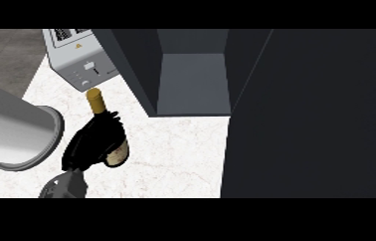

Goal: Pick up the wine, place it into the cabinet and close the cabinet

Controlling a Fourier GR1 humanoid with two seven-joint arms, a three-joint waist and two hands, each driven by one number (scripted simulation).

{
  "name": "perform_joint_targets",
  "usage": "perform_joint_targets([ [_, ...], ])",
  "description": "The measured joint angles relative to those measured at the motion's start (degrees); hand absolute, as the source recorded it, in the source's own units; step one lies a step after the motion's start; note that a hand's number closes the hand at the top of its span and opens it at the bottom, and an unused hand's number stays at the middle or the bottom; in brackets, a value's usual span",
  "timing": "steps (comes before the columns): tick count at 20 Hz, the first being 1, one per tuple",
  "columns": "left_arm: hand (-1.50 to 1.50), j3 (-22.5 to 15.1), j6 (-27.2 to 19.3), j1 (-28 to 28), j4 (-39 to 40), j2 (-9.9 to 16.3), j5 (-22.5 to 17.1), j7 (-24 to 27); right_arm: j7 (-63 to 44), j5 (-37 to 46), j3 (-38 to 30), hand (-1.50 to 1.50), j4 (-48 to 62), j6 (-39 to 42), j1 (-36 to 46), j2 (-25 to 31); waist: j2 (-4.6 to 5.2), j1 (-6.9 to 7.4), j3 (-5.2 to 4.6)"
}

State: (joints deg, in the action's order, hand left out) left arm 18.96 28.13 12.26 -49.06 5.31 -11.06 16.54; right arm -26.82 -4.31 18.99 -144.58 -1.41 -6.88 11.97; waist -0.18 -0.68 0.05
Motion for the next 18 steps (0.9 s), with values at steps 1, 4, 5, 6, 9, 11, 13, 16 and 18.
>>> perform_joint_targets([
  [1,1.50,-0.20,-0.17,-0.10,-0.13,-0.19,0.12,0.31,0.01,0.01,0.44,-1.50,-0.02,-0.06,-0.17,-0.14,-0.04,-0.01,0.03],
  [4,1.50,-1.11,-1.16,-0.21,-0.55,-0.31,1.28,1.40,-1.21,0.15,1.87,-1.50,-0.02,-0.94,0.61,-0.75,-0.03,0.00,-0.03],
  [5,1.50,-1.49,-2.07,0.00,-0.79,-0.59,1.92,1.91,-0.82,0.12,1.51,-1.50,-0.03,-0.71,0.34,-0.63,-0.03,-0.07,-0.04],
  [6,1.50,-1.82,-2.60,-0.23,-1.27,-0.69,2.42,2.39,-0.92,0.18,2.10,-1.50,-0.07,-1.08,0.29,-0.83,-0.06,-0.11,-0.04],
  [9,1.50,-3.19,-3.51,-1.77,-2.92,-1.61,3.80,4.68,-0.79,0.25,1.96,-1.50,-0.08,-1.15,0.26,-0.71,-0.07,-0.02,-0.06],
  [11,1.50,-3.60,-5.25,-2.86,-3.91,-2.60,4.43,7.28,-0.82,0.25,1.99,-1.50,-0.11,-1.01,0.15,-0.43,-0.10,-0.05,-0.06],
  [13,1.50,-2.67,-6.10,-4.47,-5.07,-2.82,3.86,9.49,-0.21,0.29,1.89,-1.50,-0.03,-0.87,-0.37,-0.29,-0.13,0.01,-0.06],
  [16,1.50,-1.61,-8.24,-7.59,-7.27,-4.08,2.85,13.91,0.25,0.37,1.56,-1.50,0.25,-0.74,-0.13,-0.21,-0.17,0.26,-0.05],
  [18,1.50,-2.50,-9.03,-9.36,-8.89,-4.55,1.21,16.42,0.76,0.35,1.24,-1.50,0.33,-0.49,-0.35,-0.16,-0.17,0.29,-0.05],
])
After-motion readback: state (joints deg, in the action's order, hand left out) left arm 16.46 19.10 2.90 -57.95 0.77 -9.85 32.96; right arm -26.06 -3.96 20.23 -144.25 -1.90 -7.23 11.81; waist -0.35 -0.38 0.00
